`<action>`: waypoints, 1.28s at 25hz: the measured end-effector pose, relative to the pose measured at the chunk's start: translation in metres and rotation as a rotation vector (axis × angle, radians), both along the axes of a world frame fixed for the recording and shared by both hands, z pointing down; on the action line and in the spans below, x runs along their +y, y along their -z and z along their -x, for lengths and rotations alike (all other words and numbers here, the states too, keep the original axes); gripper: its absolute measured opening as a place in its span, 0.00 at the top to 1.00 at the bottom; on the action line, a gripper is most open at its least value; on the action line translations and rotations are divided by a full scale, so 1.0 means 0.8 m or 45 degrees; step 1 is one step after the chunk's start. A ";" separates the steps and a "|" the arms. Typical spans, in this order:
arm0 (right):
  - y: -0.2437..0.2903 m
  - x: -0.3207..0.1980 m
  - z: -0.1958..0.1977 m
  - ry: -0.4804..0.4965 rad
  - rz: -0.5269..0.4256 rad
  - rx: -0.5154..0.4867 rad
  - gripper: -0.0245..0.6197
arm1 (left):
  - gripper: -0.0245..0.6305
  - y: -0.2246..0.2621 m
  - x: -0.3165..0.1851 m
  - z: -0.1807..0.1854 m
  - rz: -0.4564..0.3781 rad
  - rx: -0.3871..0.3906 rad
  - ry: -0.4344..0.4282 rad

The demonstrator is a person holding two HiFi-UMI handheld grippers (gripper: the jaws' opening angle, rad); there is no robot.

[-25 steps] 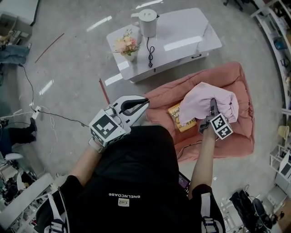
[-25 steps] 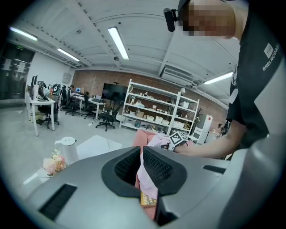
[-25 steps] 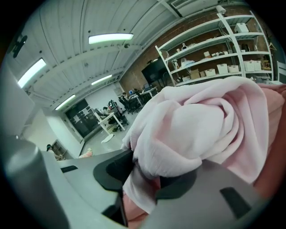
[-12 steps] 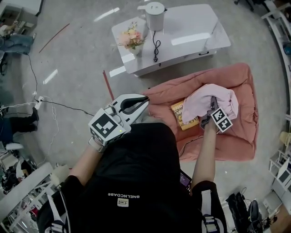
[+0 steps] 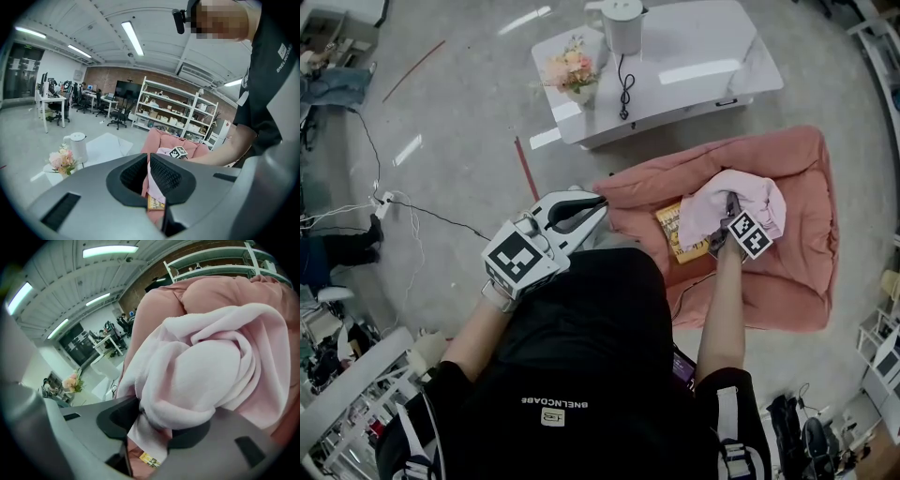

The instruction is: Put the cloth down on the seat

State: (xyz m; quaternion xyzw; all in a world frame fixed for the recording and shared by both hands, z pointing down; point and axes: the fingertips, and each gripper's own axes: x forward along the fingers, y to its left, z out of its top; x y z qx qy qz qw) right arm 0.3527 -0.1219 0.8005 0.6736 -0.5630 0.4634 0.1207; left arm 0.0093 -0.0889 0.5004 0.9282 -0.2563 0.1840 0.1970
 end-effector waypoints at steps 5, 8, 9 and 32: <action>-0.035 0.014 0.008 0.008 0.069 -0.026 0.62 | 0.94 -0.006 0.002 -0.001 0.010 -0.017 0.001; -0.055 0.025 0.016 0.042 0.132 -0.030 0.59 | 0.94 -0.009 0.003 0.002 0.016 -0.027 0.007; -0.061 0.029 0.019 0.048 0.150 -0.032 0.58 | 0.94 -0.010 0.004 0.003 0.016 -0.029 0.008; -0.104 0.103 0.030 -0.043 0.316 -0.160 0.48 | 0.94 -0.024 0.018 -0.018 0.033 -0.028 -0.055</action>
